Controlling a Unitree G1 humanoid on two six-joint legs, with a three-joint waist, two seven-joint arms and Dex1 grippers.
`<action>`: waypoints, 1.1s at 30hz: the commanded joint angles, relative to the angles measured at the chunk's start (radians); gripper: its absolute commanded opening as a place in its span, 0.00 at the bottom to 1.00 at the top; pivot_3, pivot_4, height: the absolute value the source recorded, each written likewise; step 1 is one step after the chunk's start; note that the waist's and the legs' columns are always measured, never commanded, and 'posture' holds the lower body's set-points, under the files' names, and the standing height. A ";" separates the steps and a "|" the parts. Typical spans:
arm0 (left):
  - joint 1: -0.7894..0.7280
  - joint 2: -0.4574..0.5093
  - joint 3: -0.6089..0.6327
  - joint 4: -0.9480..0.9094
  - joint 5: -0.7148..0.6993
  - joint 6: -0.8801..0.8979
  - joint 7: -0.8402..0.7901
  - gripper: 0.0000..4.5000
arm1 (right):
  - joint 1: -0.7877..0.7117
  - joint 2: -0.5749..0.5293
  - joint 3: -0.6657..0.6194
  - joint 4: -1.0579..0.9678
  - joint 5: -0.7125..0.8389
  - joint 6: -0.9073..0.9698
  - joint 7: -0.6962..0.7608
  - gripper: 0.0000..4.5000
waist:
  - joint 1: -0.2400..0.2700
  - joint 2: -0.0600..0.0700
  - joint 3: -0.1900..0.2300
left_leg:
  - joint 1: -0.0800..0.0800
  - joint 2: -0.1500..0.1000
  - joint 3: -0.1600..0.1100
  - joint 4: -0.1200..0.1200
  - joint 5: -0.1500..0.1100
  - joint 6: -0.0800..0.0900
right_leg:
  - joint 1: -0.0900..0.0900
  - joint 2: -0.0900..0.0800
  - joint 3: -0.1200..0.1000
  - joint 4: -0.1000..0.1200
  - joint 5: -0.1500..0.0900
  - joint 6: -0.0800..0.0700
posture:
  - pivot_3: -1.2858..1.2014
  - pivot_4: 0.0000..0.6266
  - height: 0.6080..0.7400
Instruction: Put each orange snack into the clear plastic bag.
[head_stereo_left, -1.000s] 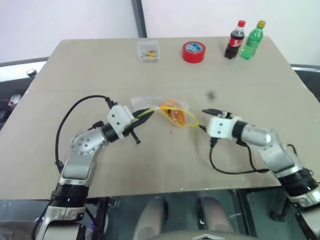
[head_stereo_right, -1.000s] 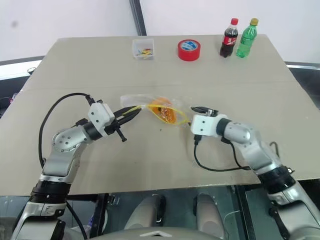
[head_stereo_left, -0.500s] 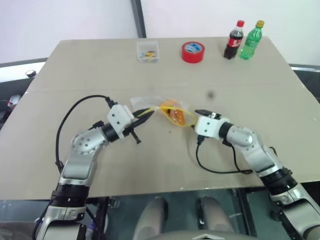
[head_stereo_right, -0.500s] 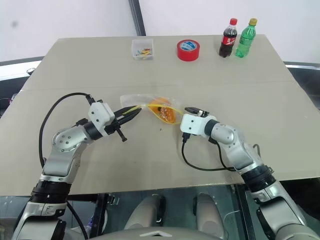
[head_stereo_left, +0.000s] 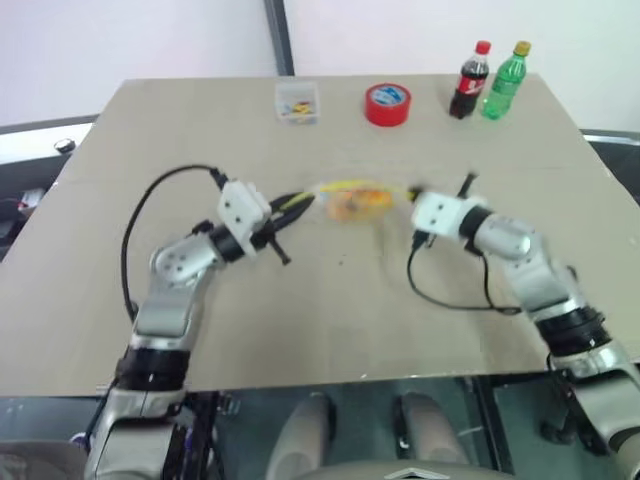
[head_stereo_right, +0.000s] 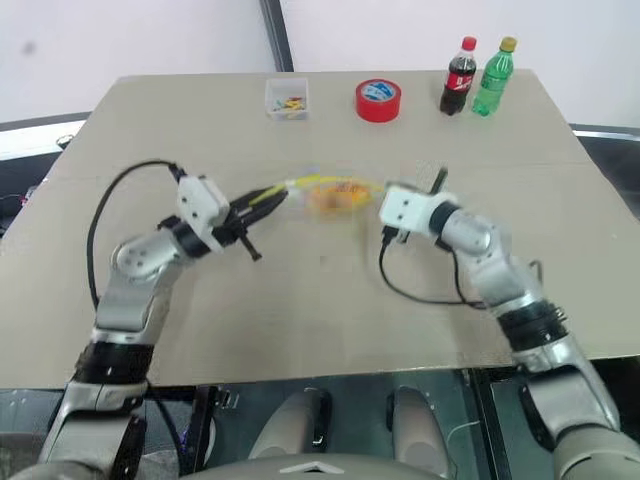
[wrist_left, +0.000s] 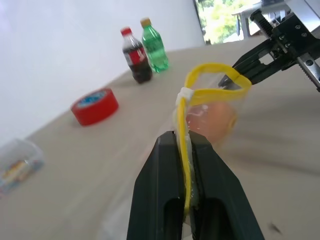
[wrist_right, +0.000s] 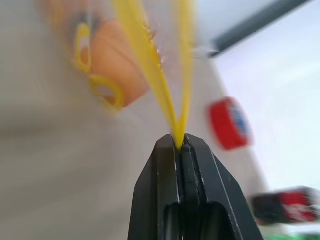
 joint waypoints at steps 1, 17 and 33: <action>-0.104 -0.005 0.016 0.117 0.013 -0.075 -0.018 0.00 | -0.071 -0.051 -0.067 0.049 -0.009 -0.029 -0.036 0.01 | -0.003 0.000 0.000 | 0.000 0.000 0.000 0.000 0.000 0.000 | 0.000 0.000 0.000 0.000 0.000 0.000 | 0.52 0.24 0.97; 0.092 -0.027 -0.080 -0.009 0.124 -0.241 -0.028 0.00 | 0.504 -0.178 -0.162 -0.545 0.126 0.281 0.165 0.39 | -0.002 0.000 0.000 | -0.012 0.002 -0.001 0.002 -0.003 0.004 | -0.007 -0.001 0.000 -0.008 0.000 0.001 | 0.52 0.24 0.97; 0.063 -0.009 -0.121 0.015 0.211 -0.310 -0.022 0.00 | 0.127 0.044 0.145 -0.592 0.162 0.390 0.239 0.48 | -0.006 0.000 0.000 | 0.008 0.004 -0.003 0.004 -0.003 0.004 | 0.013 0.003 -0.001 -0.008 0.002 0.001 | 0.52 0.24 0.97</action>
